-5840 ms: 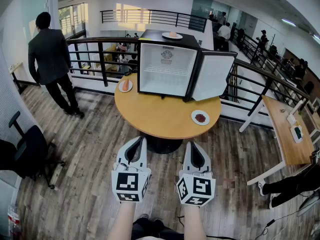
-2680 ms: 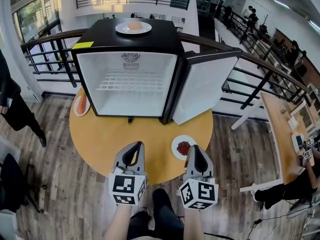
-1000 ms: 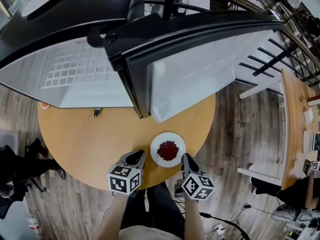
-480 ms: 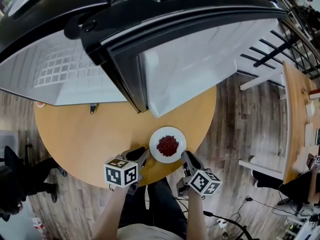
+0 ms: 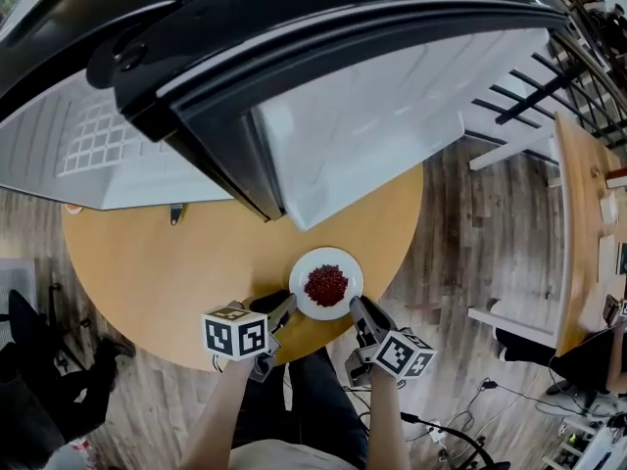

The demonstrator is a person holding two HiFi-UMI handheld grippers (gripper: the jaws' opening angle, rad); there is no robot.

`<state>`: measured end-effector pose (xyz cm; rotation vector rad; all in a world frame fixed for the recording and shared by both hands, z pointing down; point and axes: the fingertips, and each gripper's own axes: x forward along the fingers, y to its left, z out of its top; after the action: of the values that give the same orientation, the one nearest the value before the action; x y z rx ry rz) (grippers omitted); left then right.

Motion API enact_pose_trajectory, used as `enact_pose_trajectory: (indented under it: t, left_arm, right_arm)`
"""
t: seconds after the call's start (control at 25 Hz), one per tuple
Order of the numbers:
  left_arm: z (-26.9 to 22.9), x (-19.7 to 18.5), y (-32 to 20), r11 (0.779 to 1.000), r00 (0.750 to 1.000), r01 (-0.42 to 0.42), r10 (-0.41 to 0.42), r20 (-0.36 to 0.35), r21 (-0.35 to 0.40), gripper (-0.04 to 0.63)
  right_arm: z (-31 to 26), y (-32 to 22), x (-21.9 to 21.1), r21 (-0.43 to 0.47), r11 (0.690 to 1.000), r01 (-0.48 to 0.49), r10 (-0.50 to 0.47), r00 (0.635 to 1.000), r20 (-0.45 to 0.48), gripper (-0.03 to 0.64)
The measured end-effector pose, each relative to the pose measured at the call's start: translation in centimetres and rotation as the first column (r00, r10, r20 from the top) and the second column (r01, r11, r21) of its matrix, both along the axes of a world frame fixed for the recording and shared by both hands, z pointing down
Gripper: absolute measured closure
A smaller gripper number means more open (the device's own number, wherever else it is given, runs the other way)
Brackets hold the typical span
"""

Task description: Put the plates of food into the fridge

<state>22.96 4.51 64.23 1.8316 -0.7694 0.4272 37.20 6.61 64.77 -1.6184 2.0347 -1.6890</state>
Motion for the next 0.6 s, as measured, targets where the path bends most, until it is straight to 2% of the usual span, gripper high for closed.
enact_pose_trajectory:
  t: [0.2,0.32,0.44,0.6]
  left_arm:
    - [0.24,0.56,-0.04,1.000,1.000,0.001,-0.001,-0.014,-0.030,0.529]
    - [0.41,0.64,-0.11,0.999,1.000,0.006,-0.007,-0.016,-0.052,0.529]
    - [0.43,0.84,-0.03,0.997,0.999,0.012,-0.015,-0.033,-0.076,0.529]
    - [0.51,0.74,-0.36,0.990,0.993,0.069,-0.080,-0.086,-0.123,0.531]
  right_arm:
    - [0.07,-0.10,-0.40,-0.028,1.000,0.013,-0.012,0.998,0.058,0.526]
    - [-0.03,-0.36,-0.27,-0.054,0.999,-0.007,0.014,0.991,0.130,0.526]
    - [-0.16,-0.46,0.09,-0.080,0.996,-0.041,0.058,0.974,0.217,0.526]
    - [-0.15,-0.42,-0.45,-0.107,0.994,-0.032,0.065,0.944,0.324,0.526]
